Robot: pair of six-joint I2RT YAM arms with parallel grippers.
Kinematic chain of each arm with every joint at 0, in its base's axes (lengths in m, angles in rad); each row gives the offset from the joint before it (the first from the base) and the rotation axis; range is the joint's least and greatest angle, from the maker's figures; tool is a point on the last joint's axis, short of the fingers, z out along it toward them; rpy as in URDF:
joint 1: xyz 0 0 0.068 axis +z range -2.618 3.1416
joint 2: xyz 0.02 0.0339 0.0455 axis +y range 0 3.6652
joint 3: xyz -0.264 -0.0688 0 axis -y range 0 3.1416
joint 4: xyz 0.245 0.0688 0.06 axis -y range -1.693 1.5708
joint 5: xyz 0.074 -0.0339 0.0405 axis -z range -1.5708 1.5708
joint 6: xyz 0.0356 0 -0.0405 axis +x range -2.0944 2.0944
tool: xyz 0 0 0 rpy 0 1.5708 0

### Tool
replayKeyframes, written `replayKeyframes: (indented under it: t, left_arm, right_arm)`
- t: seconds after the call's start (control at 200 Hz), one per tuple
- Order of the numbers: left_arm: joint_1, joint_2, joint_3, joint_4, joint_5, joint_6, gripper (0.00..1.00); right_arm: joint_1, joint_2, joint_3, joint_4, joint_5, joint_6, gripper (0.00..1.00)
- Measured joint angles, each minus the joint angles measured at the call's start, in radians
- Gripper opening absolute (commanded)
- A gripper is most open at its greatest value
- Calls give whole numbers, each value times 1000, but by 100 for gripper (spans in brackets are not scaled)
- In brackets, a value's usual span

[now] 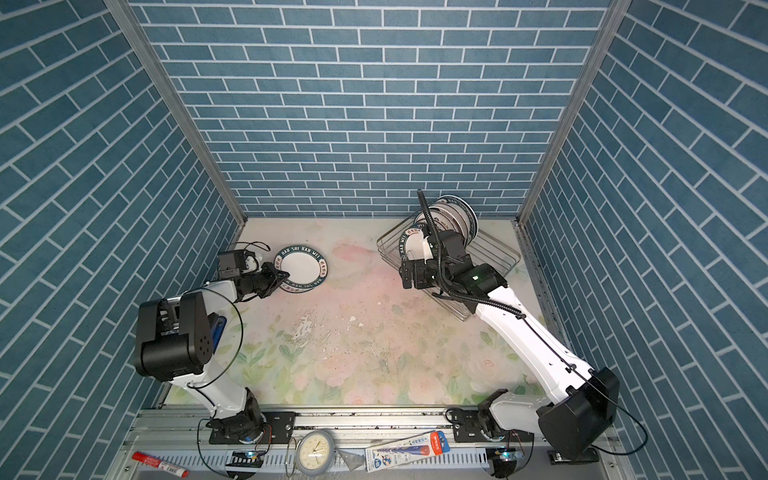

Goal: Unload the plates from the dish rack
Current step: 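Lower the plate to the table with the left gripper while the right returns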

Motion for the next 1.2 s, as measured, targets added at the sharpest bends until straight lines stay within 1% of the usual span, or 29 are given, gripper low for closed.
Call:
replayKeyframes:
  t: [0.2,0.265,0.385,0.47,0.545,0.625,0.76,0.845,0.93,0.995,1.2]
  left_arm:
    - [1,18,8,-16,-3,9,15]
    - [2,28,8,-24,-6,13,18]
    - [2,34,9,-45,-11,17,21]
    - [2,37,10,-55,-13,23,26]
    - [3,37,10,-68,-19,33,29]
    - [6,38,12,-81,-28,39,38]
    - [11,41,31,-122,-49,56,43]
    - [12,41,46,-146,-61,69,49]
    - [12,41,66,-184,-78,79,51]
    - [12,41,81,-215,-96,89,54]
    - [13,69,126,-301,-140,123,55]
  right_arm:
    - [0,0,-5,1,0,0,99]
    - [0,0,-5,1,0,0,99]
    - [0,0,-5,2,0,0,99]
    - [0,2,-7,2,0,0,99]
    - [0,6,-7,7,-1,0,99]
    - [0,12,-7,10,-5,0,99]
    - [0,18,-7,11,-8,0,99]
    - [0,18,-7,17,-8,0,99]
    - [0,21,-7,23,-10,0,99]
    - [-1,27,-7,28,-13,0,99]
    - [-2,51,-7,32,-16,0,99]
